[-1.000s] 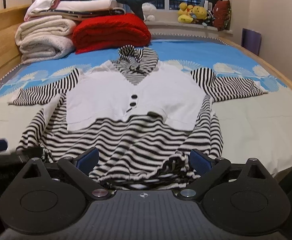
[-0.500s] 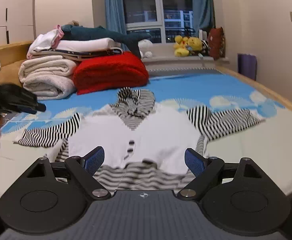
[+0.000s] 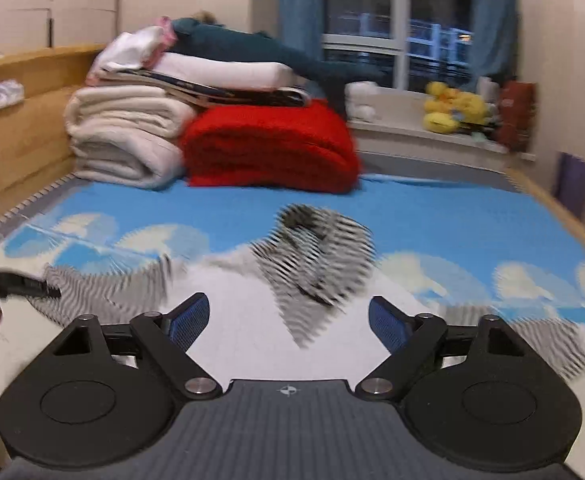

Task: Fold small clothes
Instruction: 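Reach the left tool to the striped sleeve cuff and close on it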

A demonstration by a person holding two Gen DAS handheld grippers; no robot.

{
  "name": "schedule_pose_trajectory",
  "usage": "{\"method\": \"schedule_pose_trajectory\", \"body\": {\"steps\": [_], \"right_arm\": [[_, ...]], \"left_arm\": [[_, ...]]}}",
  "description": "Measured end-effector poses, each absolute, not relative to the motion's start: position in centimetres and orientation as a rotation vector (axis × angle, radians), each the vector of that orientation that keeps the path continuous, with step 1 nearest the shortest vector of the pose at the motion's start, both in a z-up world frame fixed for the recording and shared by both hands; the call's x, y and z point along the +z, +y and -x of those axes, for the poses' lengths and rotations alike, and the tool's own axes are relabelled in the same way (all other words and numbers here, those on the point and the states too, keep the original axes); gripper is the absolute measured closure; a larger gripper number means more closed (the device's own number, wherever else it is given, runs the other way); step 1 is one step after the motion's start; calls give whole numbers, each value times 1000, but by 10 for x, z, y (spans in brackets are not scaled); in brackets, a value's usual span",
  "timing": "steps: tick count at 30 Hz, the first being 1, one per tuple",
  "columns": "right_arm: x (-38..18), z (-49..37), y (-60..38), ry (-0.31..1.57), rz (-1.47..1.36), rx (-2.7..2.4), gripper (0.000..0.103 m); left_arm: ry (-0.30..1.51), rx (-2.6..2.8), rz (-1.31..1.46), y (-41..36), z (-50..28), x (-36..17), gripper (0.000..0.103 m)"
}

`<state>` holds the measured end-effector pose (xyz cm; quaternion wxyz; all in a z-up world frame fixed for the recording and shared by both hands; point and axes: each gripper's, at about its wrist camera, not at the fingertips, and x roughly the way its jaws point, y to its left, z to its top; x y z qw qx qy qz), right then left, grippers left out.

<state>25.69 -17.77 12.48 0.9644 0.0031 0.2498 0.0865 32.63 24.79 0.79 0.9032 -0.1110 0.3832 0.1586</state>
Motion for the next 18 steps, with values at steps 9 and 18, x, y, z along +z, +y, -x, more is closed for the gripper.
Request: {"method": "schedule_pose_trajectory", "body": {"steps": [9,18], "right_arm": [[57,-328,-174,618,-118,257,68],[33,-363,-195,682,-137,275,64]], "left_arm": [[831,502,573,344,-339,-30,71],[878,646,678,374,-363,-69,59]]}}
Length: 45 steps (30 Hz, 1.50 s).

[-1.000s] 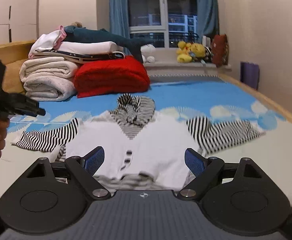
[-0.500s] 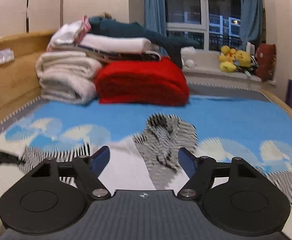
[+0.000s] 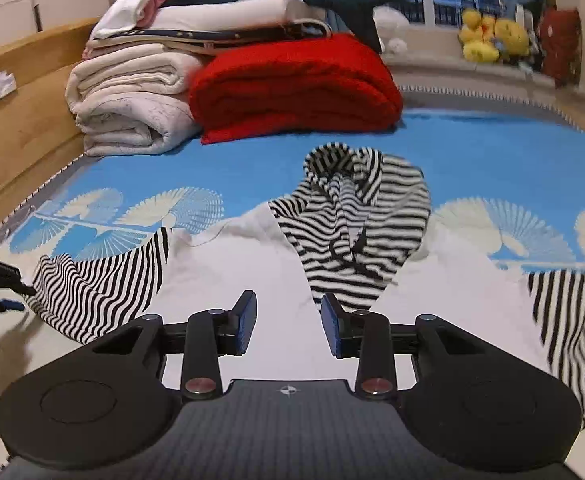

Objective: Fold small clothes

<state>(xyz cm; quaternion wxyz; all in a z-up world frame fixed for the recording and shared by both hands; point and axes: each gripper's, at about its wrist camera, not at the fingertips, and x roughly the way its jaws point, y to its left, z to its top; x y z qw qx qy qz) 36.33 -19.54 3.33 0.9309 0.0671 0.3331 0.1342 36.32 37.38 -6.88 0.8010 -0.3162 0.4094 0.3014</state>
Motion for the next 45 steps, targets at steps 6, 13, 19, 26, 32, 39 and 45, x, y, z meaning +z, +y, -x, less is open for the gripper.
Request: {"method": "schedule_pose_trajectory", "body": {"steps": [6,13,19,26,32,39,45], "right_arm": [[16,-376,-200,726,-139,250,61],[1,-382,-222,799,-233,200,84],[-6,-388,-247,838,-351,116,83],[-23,-396,-278,895,-487,-21,79],[-36,-403,-287,931,-591,-67,71],[-68,-419,-289,1036,-752,-88,64],[-92,-426,-290,1061,-849,-135,97]], "left_arm": [[847,653,725,378,-372,-69,99],[649,438,459,278,-390,19,99],[640,-110,405,119,-384,62,99],[849,-393,294,47,-384,43,83],[987,-98,286,91,-412,21,83],[1096,-4,316,121,-423,4,83],[1085,-19,299,113,-426,6,83]]}}
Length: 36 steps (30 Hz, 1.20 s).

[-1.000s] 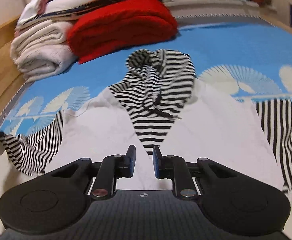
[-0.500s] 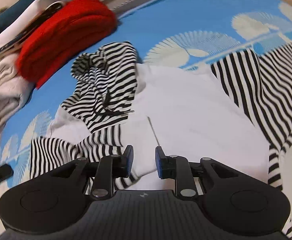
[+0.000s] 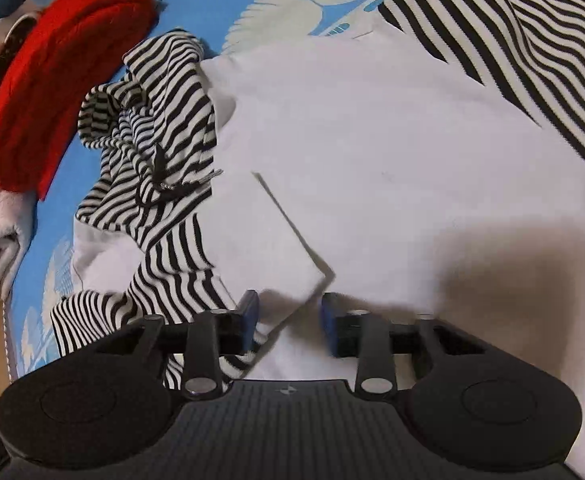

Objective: Fold small clothes

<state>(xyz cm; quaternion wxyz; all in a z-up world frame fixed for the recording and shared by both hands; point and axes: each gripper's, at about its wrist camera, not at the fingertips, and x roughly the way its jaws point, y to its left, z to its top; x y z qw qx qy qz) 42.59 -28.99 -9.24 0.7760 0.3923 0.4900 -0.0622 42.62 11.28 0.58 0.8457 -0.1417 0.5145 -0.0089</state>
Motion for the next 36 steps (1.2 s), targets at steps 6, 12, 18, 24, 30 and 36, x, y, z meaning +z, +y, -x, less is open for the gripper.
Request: {"method": "schedule_pose_trajectory", "body": {"steps": [6,12,18,24,30,36], "right_arm": [[-35,-411,-286,742,-840,11,101],[2,-373,-282,559,-688,-124,101],[-60,-380,-321,890,-801,-461,98],[-63,-392,-329,900,-847,-386,70],[-96,-398,-342,987,-947,-378,68],[-47,-389,-328,776,-864,-275,101]], "left_arm": [[1085,-14,274,114,-427,3,83],[1178,-54,278,110,-426,-26,83],[1221,-55,243,104,-421,-43,83],[1253,-43,226,100,-418,-55,83],[1220,-75,215,93,-418,-43,83],[1218,-102,182,85,-415,-41,83]]}}
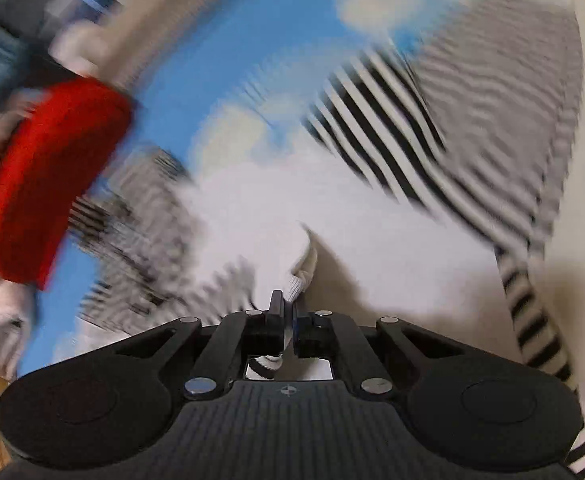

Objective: Fold small clothes

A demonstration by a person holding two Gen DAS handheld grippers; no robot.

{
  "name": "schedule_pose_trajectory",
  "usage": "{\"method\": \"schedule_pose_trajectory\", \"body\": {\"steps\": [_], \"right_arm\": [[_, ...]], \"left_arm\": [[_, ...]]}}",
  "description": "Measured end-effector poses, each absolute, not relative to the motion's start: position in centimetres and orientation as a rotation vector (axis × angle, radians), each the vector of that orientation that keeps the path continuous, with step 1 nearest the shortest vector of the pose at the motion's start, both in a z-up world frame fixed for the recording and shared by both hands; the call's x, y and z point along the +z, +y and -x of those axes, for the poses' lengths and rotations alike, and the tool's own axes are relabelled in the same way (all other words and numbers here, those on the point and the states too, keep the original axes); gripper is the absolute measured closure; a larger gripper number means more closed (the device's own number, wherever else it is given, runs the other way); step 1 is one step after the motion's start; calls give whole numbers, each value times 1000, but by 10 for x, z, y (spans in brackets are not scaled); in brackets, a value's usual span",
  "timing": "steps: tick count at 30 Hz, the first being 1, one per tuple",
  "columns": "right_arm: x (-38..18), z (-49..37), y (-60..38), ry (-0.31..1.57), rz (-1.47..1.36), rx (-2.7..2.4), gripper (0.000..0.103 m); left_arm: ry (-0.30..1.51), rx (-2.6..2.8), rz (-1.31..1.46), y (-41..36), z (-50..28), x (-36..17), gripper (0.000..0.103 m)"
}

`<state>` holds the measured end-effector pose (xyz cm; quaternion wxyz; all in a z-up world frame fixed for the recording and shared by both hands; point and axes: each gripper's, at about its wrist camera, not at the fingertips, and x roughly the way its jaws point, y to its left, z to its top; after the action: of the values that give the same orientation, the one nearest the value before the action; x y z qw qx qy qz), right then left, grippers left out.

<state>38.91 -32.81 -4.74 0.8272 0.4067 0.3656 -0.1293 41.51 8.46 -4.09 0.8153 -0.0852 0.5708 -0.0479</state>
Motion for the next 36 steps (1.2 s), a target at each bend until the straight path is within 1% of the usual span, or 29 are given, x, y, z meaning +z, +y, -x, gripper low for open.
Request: {"method": "schedule_pose_trajectory", "body": {"steps": [2,3,4,6,7,8,10,12,13,14,15,16,17,18,19,22,23,26,29,32,33,34,36], "right_arm": [[-24,-381,-321,677,-796,-244,101],[-24,-379,-321,688,-780,-276,101],[-33,-380,-325,737,-770,-338,100],[-61,-385,-339,875,-774,-461,99],[-71,-384,-345,916,-801,-513,95],[-74,-382,-349,926,-813,-550,94],[-64,-382,-347,877,-788,-528,93],[-48,-383,-342,795,-750,-451,84],[-42,-378,-344,766,-749,-408,75],[-43,-380,-345,770,-765,-356,67],[-51,-386,-346,816,-792,-312,64],[-63,-393,-349,891,-824,-280,63],[-82,-400,-352,1004,-855,-266,63],[-95,-401,-355,1074,-866,-283,69],[-97,-397,-359,1056,-873,-298,73],[-75,-402,-358,1026,-777,-296,61],[-72,-398,-358,1001,-764,-280,60],[-68,-396,-363,1006,-750,-270,60],[-70,-400,-370,1035,-748,-294,60],[-58,-391,-373,984,-687,-293,60],[-51,-388,-376,949,-666,-289,60],[-46,-384,-380,916,-649,-289,58],[-37,-380,-388,852,-603,-317,50]], "left_arm": [[1223,-107,169,84,-415,-44,83],[1232,-99,159,84,-415,-47,83],[1242,-91,149,83,-415,-50,83],[1258,-83,130,82,-415,-56,83],[1259,-83,125,81,-415,-57,83],[1254,-83,123,81,-415,-55,83],[1234,-96,127,78,-414,-50,83],[1217,-122,128,74,-413,-47,83],[1225,-126,118,71,-413,-50,82],[1247,-119,95,68,-413,-56,81],[1274,-103,66,66,-412,-65,81],[1290,-88,48,64,-412,-71,81],[1291,-82,41,63,-412,-73,81],[1286,-80,35,61,-412,-70,81],[1270,-87,33,58,-412,-65,81],[1215,-136,38,50,-410,-51,76],[1223,-139,29,46,-409,-54,75],[1271,-119,-11,38,-407,-67,75],[1229,-119,-41,29,-404,-57,74],[1148,-106,-69,18,-402,-37,63],[1105,-94,-76,13,-400,-28,62],[1065,-87,-90,7,-399,-20,62],[991,-96,-113,-4,-396,-7,58]]}}
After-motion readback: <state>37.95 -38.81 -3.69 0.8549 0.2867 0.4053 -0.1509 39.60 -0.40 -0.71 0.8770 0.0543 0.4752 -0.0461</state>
